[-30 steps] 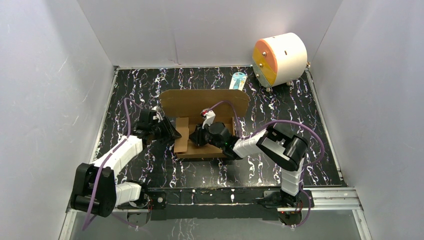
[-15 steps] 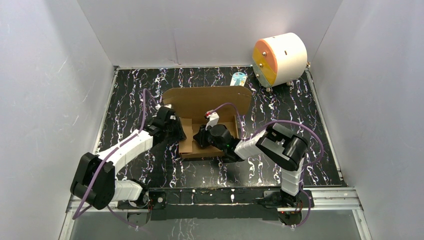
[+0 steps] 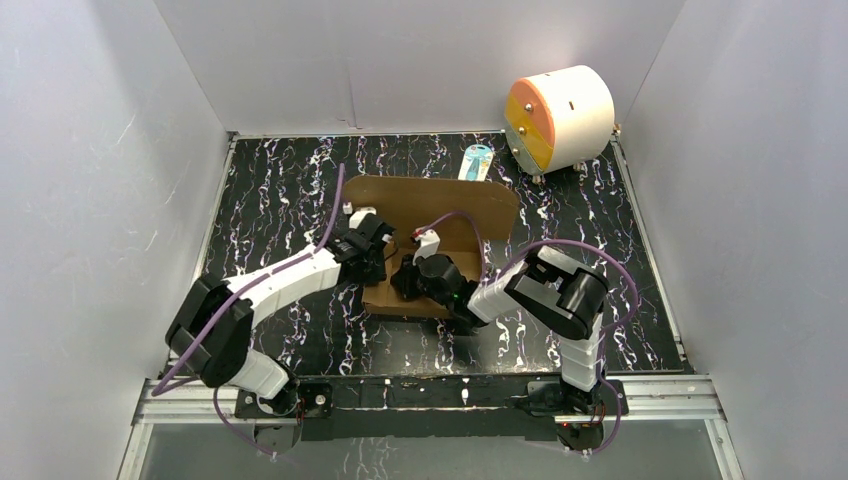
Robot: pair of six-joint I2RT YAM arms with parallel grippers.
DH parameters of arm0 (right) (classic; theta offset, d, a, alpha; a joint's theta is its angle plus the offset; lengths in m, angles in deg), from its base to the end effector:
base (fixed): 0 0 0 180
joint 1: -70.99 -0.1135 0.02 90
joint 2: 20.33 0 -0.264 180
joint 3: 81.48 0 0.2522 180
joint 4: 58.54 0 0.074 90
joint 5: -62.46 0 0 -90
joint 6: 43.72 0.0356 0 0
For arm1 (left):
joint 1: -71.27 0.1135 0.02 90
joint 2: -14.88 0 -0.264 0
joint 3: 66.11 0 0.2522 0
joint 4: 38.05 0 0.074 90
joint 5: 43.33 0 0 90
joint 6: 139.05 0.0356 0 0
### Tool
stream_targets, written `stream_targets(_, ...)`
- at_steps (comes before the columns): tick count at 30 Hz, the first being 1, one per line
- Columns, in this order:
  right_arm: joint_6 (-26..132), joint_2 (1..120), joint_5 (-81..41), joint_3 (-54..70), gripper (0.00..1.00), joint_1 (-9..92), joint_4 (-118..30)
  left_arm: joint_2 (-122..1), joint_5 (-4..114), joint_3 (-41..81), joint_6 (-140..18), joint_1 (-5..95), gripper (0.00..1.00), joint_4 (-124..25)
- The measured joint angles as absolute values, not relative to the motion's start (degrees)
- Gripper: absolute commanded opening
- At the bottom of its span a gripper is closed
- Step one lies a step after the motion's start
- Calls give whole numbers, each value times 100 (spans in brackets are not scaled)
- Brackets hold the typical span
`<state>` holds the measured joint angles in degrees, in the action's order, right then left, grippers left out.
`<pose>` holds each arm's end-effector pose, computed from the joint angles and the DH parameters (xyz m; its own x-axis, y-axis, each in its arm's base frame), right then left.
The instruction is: Fold the paper box
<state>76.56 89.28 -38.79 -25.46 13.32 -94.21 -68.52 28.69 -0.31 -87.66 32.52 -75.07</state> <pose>0.1994 0.3021 0.1257 -0.5099 0.1190 -0.8519 -0.5470 0.7195 0.4279 0.2350 -0.1745 0.2116 -0.7814 -0.1339 -0.6095 -0.0405 0.9855 -0.1646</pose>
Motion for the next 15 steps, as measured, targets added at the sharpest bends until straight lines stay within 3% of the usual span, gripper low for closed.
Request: stream_targets(15, 7853, 8438, -3982, -3144, 26, 1435, -9713, -7566, 1481, 528, -8683, 2903, 22, -8550)
